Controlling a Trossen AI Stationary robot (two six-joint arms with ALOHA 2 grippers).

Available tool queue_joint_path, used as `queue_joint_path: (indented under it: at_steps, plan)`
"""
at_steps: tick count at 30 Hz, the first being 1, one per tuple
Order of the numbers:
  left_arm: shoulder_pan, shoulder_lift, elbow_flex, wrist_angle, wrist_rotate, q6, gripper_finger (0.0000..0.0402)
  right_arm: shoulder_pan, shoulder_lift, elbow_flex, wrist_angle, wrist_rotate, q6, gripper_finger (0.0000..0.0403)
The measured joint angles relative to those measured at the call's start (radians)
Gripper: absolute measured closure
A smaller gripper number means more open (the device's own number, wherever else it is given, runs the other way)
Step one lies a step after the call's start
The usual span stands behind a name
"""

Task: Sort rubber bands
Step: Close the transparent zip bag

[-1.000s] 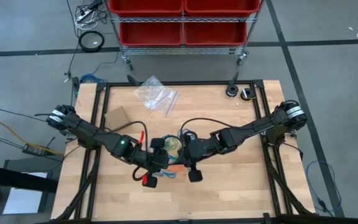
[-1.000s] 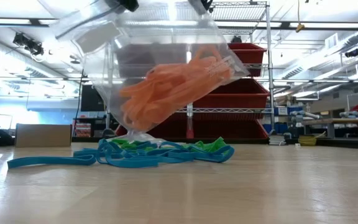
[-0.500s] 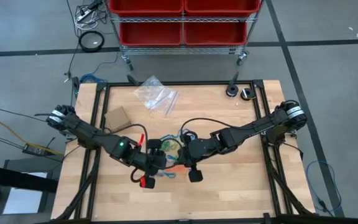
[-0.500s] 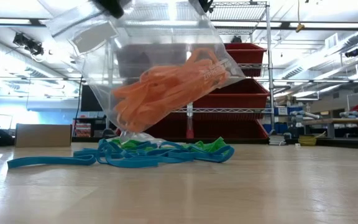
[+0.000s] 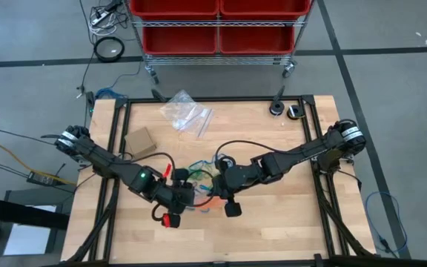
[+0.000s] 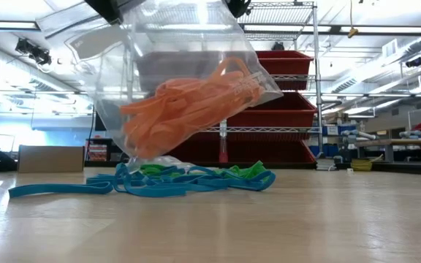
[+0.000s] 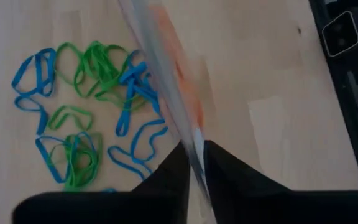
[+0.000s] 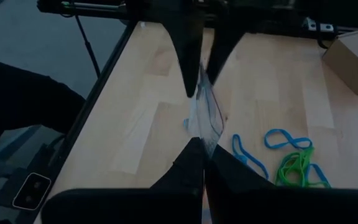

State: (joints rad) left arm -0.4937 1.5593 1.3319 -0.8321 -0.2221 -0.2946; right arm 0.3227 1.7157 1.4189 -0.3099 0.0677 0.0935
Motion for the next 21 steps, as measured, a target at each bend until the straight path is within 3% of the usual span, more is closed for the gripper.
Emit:
queue_joint_path:
  at_steps: [3,7,12,15,21]
  plan:
    - [-0.009,0.0,0.0,-0.005,-0.046,-0.001,0.0336,0.0,0.0,0.0,0.0,0.0,0.0,0.0403]
    - [-0.024,0.0,0.0,-0.044,-0.099,0.004,0.0387,0.0,0.0,0.0,0.001,0.004,0.0,0.0403]
    - [-0.037,0.0,0.0,-0.047,-0.097,-0.021,0.0393,-0.004,0.0,0.0,0.001,0.004,0.001,0.0403]
    - [-0.049,0.0,-0.001,-0.047,-0.091,-0.028,0.037,-0.006,0.0,0.0,0.001,0.004,0.001,0.0403]
    - [-0.07,0.0,-0.003,-0.067,-0.104,-0.062,0.0276,-0.005,0.0,0.0,0.002,0.003,0.001,0.0403]
